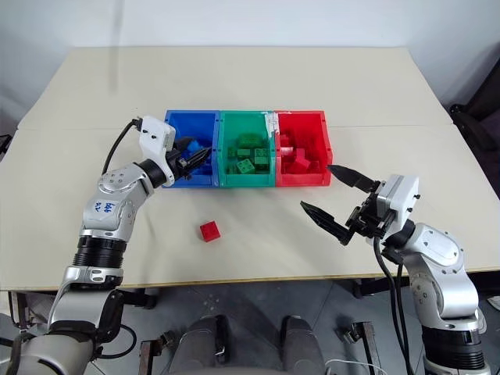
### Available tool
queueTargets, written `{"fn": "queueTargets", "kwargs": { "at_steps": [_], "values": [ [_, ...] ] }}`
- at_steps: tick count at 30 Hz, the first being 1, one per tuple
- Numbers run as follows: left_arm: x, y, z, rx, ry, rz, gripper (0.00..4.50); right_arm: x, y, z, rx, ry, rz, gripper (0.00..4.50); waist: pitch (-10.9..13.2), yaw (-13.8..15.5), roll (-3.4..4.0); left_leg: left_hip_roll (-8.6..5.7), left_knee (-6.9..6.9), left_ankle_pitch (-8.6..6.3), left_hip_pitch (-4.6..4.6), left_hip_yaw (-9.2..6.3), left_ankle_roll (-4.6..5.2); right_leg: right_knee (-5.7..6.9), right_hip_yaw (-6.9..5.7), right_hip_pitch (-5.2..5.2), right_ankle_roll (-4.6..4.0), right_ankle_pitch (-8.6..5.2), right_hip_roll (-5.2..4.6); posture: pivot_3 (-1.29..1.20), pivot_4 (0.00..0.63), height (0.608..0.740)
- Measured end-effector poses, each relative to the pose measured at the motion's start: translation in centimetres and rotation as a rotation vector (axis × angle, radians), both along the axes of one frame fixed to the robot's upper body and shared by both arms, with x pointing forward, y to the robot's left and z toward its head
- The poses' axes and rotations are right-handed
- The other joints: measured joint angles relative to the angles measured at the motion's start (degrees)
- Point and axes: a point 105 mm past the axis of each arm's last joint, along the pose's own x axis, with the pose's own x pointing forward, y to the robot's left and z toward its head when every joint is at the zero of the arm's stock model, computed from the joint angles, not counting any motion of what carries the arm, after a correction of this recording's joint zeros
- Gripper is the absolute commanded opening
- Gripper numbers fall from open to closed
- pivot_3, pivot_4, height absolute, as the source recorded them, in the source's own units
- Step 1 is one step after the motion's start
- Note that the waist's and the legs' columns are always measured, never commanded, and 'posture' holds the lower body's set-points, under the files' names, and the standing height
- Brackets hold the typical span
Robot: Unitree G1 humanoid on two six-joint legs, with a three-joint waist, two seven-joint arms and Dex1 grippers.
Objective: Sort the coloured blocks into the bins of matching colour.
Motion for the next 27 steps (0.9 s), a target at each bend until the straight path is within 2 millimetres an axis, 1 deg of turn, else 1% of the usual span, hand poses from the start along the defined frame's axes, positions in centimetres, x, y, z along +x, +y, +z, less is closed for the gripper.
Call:
{"fn": "queueTargets", "kwargs": {
  "at_steps": [3,4,6,9,11,12,13,15,19,21,22,24,27],
  "values": [
    [-0.1,0.3,0.3,-0.001,-0.016,-0.003,4.24,0.0,0.0,-0.1,-0.001,0.004,0.001,4.50,0.0,0.0,0.00,0.00,0.03,0.00,0.00,0.00,0.00,0.00,0.00,0.02,0.00,0.00,0.00,0.00,0.150,0.740],
    [-0.3,0.6,0.5,0.002,-0.028,-0.007,4.46,-0.1,0.0,-0.1,-0.004,0.004,0.005,4.50,0.0,0.0,0.00,0.00,0.02,0.00,0.00,0.00,0.00,0.00,0.00,0.02,0.00,0.00,0.00,0.00,0.150,0.740],
    [-1.0,1.6,0.8,0.002,-0.054,-0.011,4.46,-0.2,0.1,-0.1,-0.015,0.003,0.021,4.50,0.0,-0.2,0.00,0.01,-0.02,0.00,0.00,0.00,0.00,-0.01,0.00,0.02,0.00,0.00,-0.01,0.00,0.150,0.740],
    [-3.0,3.8,0.3,0.021,-0.078,-0.032,4.46,-0.4,0.1,-0.2,-0.054,0.007,0.053,4.50,0.0,-0.6,0.00,0.09,-0.07,-0.03,0.03,0.13,-0.04,0.02,-0.01,-0.07,0.00,0.00,0.02,0.00,0.150,0.740],
    [-4.4,4.9,0.0,0.040,-0.084,-0.050,4.46,-0.4,0.0,-0.3,-0.076,0.011,0.074,4.50,0.0,-0.5,0.00,0.11,-0.06,-0.03,0.04,0.13,-0.05,0.03,-0.03,-0.08,0.00,0.00,0.02,0.00,0.150,0.740],
    [-5.4,5.8,-0.3,0.058,-0.090,-0.065,4.46,-0.4,0.0,-0.4,-0.086,0.012,0.097,4.50,0.0,-0.6,0.00,0.11,-0.03,-0.03,0.03,0.15,-0.04,0.02,-0.03,-0.08,0.00,0.00,0.01,0.00,0.150,0.740],
    [-5.8,6.2,-0.4,0.071,-0.089,-0.071,4.46,-0.3,0.0,-0.4,-0.093,0.015,0.104,4.50,0.0,-0.5,0.00,0.10,-0.03,-0.04,0.03,0.16,-0.04,0.02,-0.02,-0.08,0.00,0.00,0.00,0.00,0.150,0.740],
    [-7.5,7.9,-0.7,0.111,-0.098,-0.094,4.46,-0.4,0.1,-0.5,-0.119,0.019,0.143,4.50,0.0,-0.6,0.00,0.11,-0.01,-0.06,0.04,0.18,-0.01,0.00,-0.01,-0.07,-0.01,0.00,-0.02,0.00,0.150,0.740],
    [-10.4,11.0,-2.1,0.205,-0.068,-0.121,4.46,-0.6,0.5,-1.2,-0.161,0.046,0.228,4.50,0.0,-0.5,0.00,0.12,-0.04,-0.21,0.04,0.20,0.19,-0.02,-0.03,-0.09,-0.03,-0.01,-0.06,0.00,0.150,0.740],
    [-11.0,12.0,-2.5,0.230,-0.061,-0.109,4.46,-0.7,0.6,-1.5,-0.173,0.056,0.254,4.50,0.0,-0.3,0.00,0.10,-0.03,-0.23,0.04,0.20,0.23,-0.03,-0.03,-0.09,-0.04,-0.01,-0.11,0.00,0.150,0.740],
    [-11.7,12.8,-3.0,0.249,-0.040,-0.103,4.46,-0.7,0.8,-1.8,-0.188,0.062,0.275,4.50,0.0,-0.5,-0.01,0.11,-0.03,-0.28,0.04,0.24,0.26,-0.05,-0.02,-0.09,-0.05,-0.01,-0.12,0.00,0.150,0.740],
    [-12.9,13.9,-4.0,0.257,0.010,-0.098,4.46,-0.9,1.0,-2.2,-0.208,0.070,0.302,4.50,0.0,-0.7,-0.01,0.12,-0.04,-0.35,0.04,0.31,0.28,-0.05,-0.03,-0.14,-0.06,-0.02,-0.15,0.00,0.150,0.740],
    [-14.1,13.8,-5.0,0.236,0.061,-0.149,4.46,-1.0,0.8,-2.6,-0.228,0.086,0.321,4.50,0.0,-0.7,-0.01,0.15,-0.05,-0.37,0.03,0.38,0.26,-0.03,-0.03,-0.23,-0.07,-0.02,-0.15,0.00,0.150,0.740]
  ]
}}
